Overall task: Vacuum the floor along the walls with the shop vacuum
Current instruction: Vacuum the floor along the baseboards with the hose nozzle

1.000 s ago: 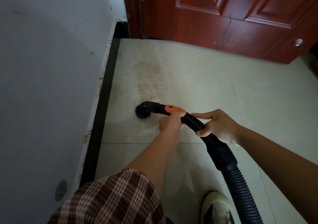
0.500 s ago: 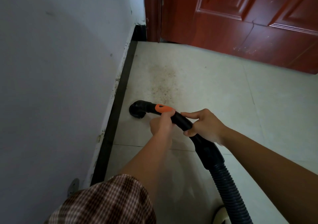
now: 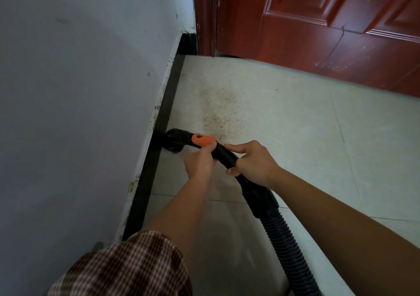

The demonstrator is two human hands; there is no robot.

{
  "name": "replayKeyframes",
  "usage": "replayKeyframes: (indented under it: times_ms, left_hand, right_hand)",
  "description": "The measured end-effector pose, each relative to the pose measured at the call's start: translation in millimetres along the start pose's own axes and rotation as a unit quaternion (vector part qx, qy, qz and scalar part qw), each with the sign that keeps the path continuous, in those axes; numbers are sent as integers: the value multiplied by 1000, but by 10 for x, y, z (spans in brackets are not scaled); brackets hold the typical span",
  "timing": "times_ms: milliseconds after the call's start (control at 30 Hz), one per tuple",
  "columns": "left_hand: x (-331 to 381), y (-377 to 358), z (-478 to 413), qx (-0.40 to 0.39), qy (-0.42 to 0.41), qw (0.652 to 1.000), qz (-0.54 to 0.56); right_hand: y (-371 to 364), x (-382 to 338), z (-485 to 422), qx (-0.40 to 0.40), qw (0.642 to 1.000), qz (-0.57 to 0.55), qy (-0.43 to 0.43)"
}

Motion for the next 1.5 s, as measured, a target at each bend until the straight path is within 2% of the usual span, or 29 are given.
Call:
replayKeyframes:
  times_ms: [167, 367, 567, 900, 1500]
  left_hand:
    - [-19, -35, -32, -19, -1, 1000, -10]
    - [-57, -239, 13, -77, 31, 996, -20]
    - [-147, -419, 151, -69, 16, 997, -30]
    - [-339, -750, 369, -96, 38, 991, -80]
    - [-765, -1264, 452, -140, 49, 983, -107]
  right_hand:
    - [8, 49, 12, 18, 1000, 1, 0]
    - [156, 119, 108, 39, 999, 17, -15]
    - [294, 240, 268, 56, 998, 18, -34]
    - [502, 510, 550, 88, 994, -17, -60]
    - [840, 995, 780, 144, 983, -74, -90]
Point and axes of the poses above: each hand's wrist, its own z-axis away from the middle knuckle, its own y-axis out of the back of the hand, x = y × z, the point moved 1 cm from there along -z, towards the middle knuckle, and after that the axes turned 9 degrees about -x, right-handed, at the moved point
